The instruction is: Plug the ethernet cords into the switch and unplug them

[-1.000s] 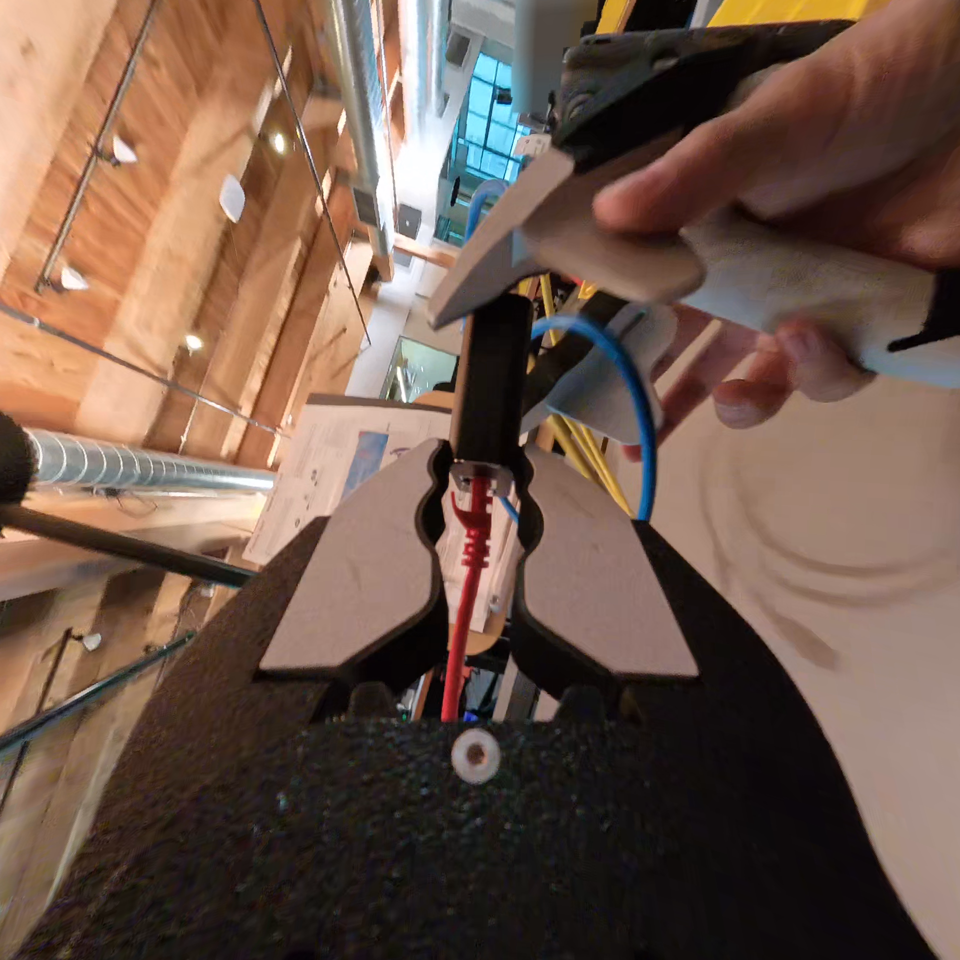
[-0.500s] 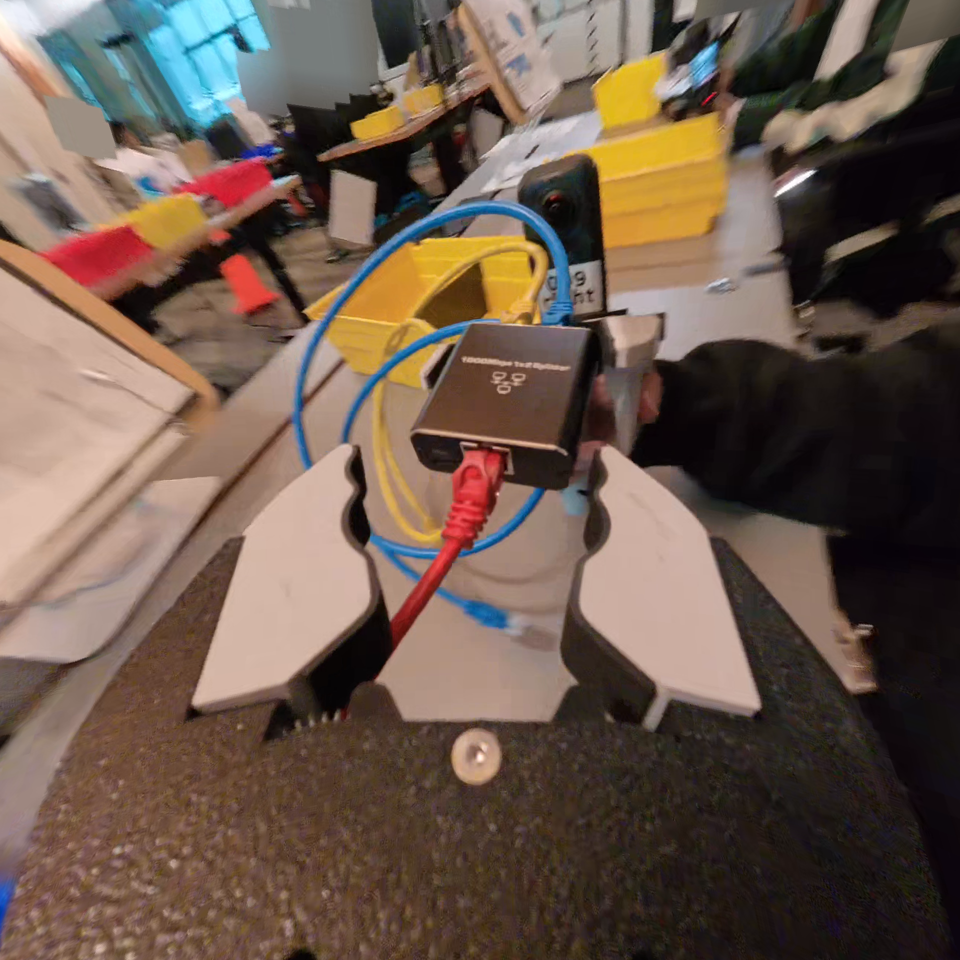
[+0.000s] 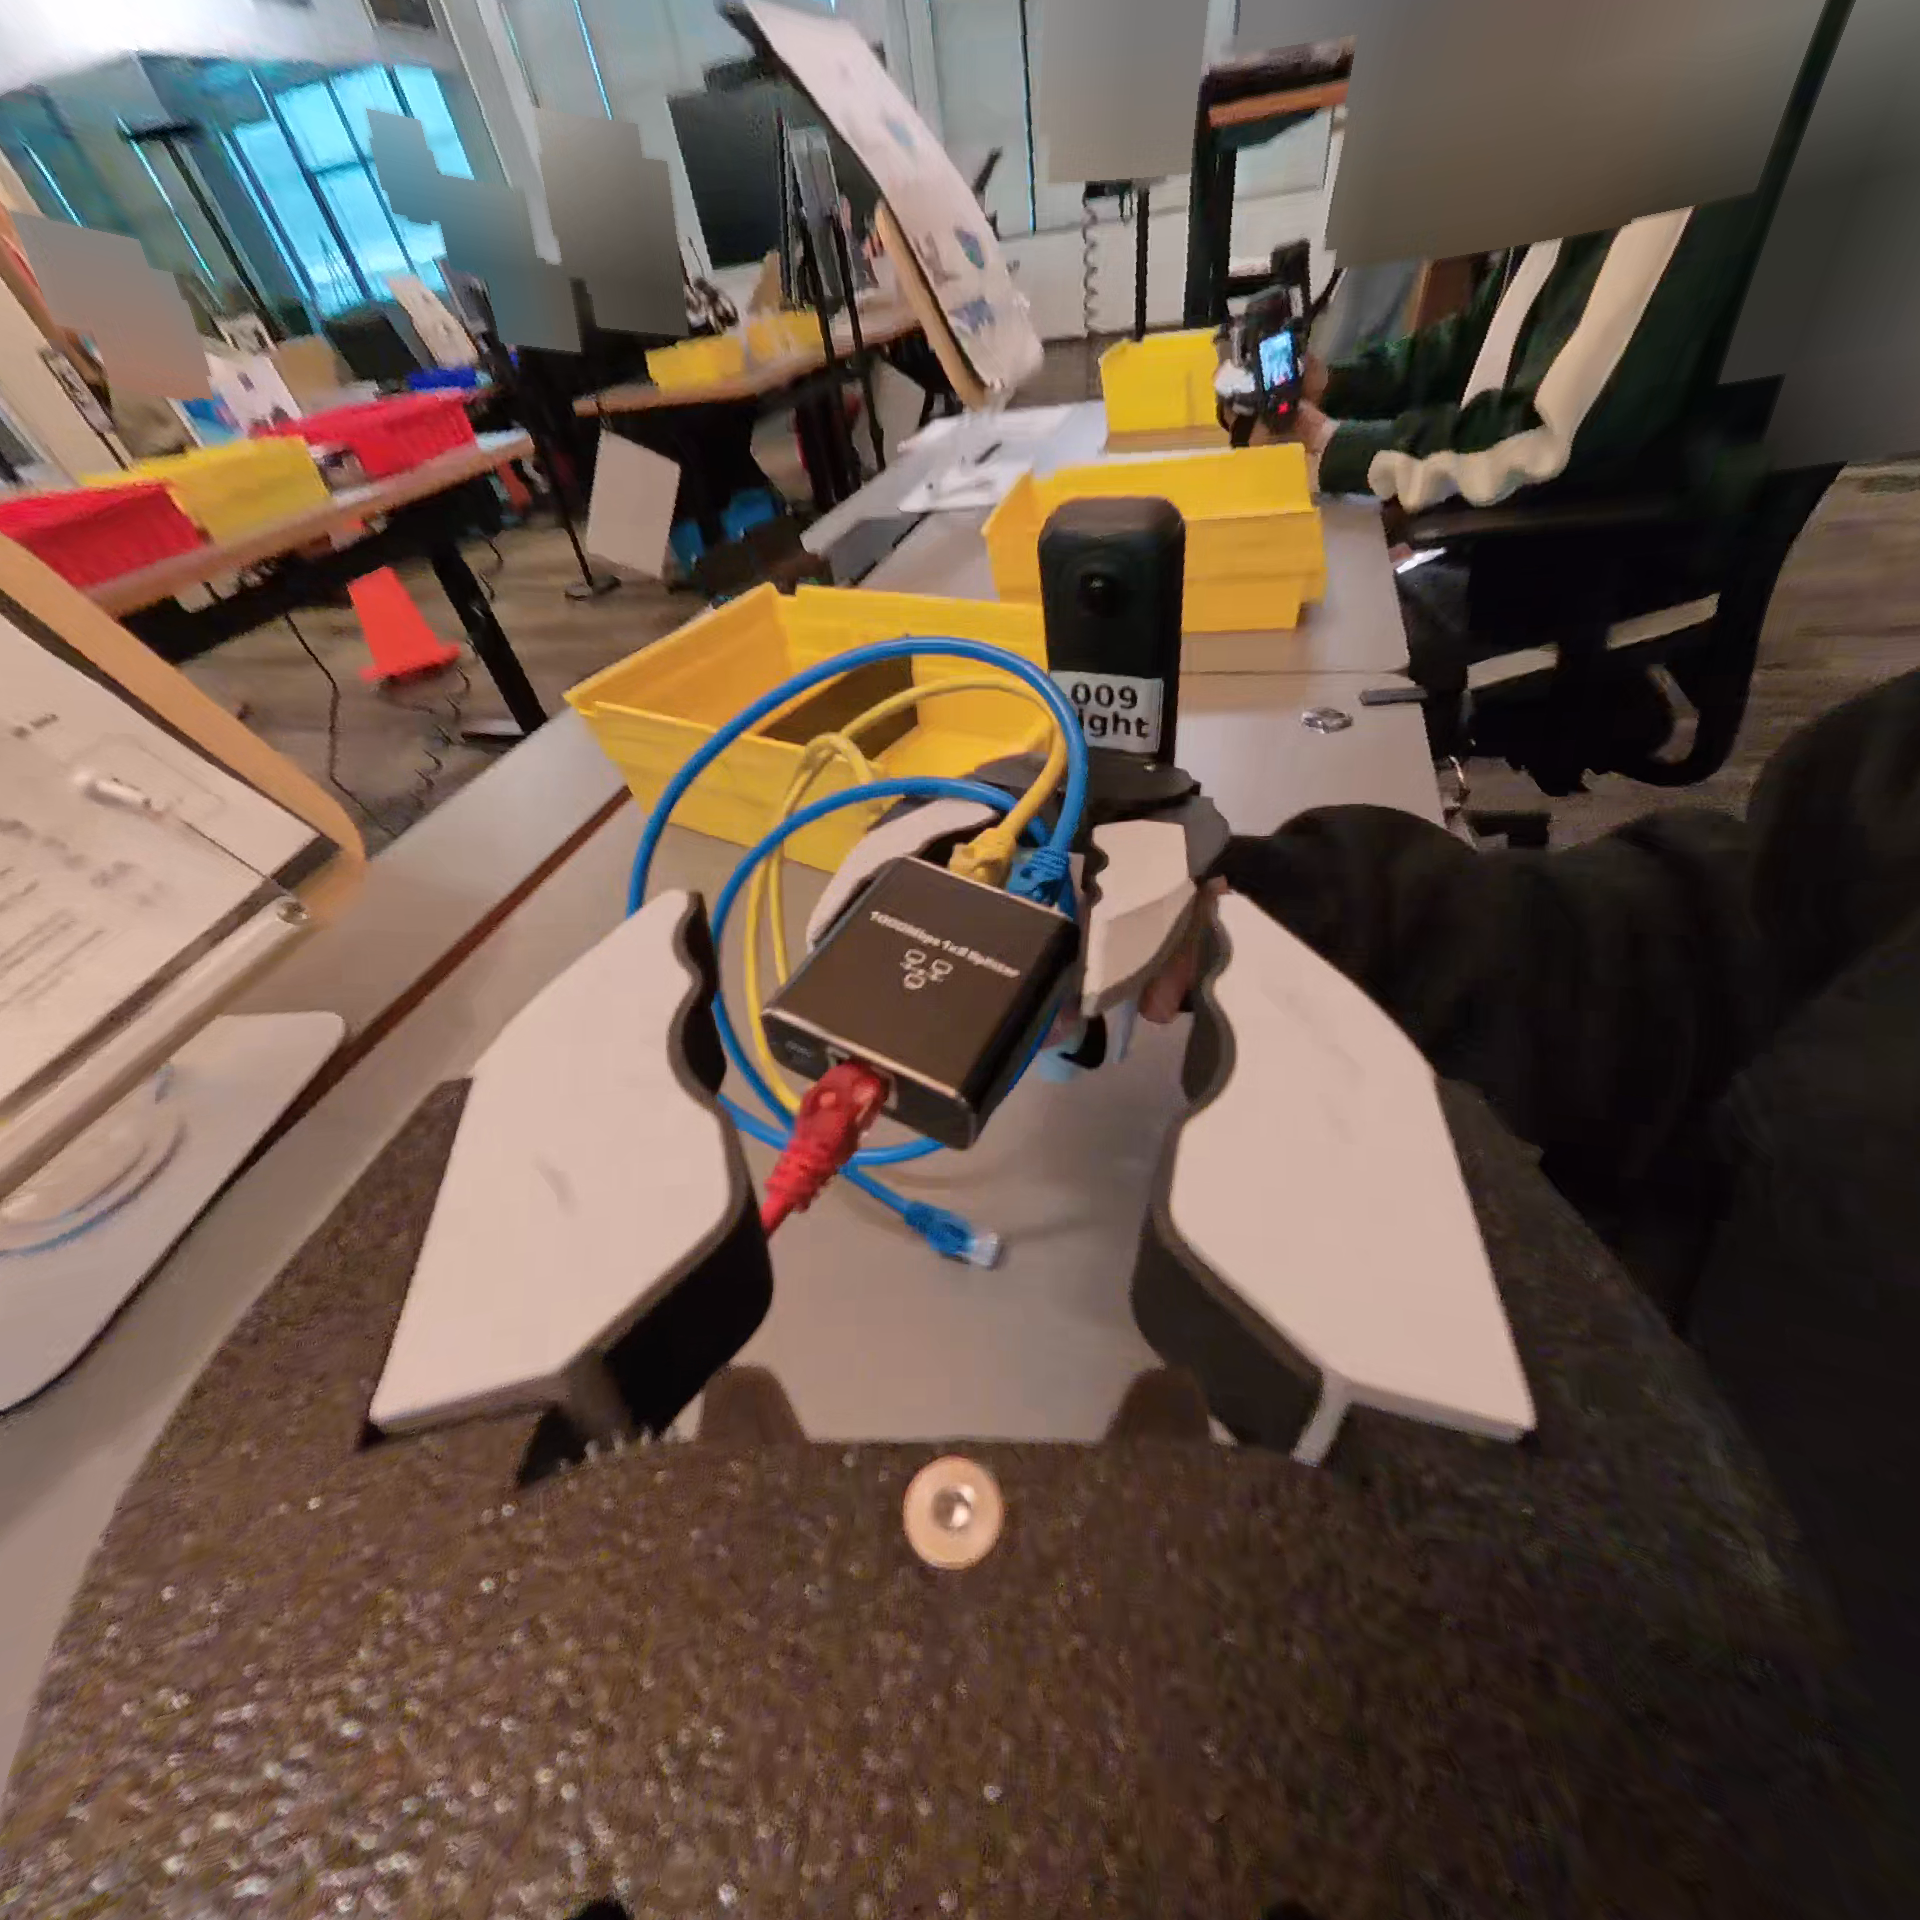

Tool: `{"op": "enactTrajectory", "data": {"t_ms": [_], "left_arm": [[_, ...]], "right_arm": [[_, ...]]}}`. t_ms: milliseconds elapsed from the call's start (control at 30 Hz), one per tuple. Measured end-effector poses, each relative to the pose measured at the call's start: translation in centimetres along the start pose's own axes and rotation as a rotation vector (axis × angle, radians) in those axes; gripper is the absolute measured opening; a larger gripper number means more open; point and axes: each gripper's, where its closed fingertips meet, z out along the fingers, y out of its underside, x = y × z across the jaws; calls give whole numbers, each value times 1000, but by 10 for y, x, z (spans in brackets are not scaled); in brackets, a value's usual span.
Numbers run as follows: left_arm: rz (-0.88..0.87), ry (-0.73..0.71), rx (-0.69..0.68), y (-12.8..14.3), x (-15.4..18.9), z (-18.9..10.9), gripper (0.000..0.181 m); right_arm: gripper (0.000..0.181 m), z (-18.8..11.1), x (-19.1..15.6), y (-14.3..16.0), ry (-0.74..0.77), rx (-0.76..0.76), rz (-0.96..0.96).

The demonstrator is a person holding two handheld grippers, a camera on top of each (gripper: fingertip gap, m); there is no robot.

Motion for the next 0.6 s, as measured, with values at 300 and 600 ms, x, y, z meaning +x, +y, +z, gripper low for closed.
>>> {"op": "enactTrajectory", "data": {"t_ms": [300, 600], "left_arm": [[-60, -30, 133, -37, 1, 7, 79], [50, 48, -76, 31, 4, 12, 77]], "right_arm": [[63, 1, 0, 11, -1, -59, 2], [63, -9, -12, -24, -138, 197, 137]]}}
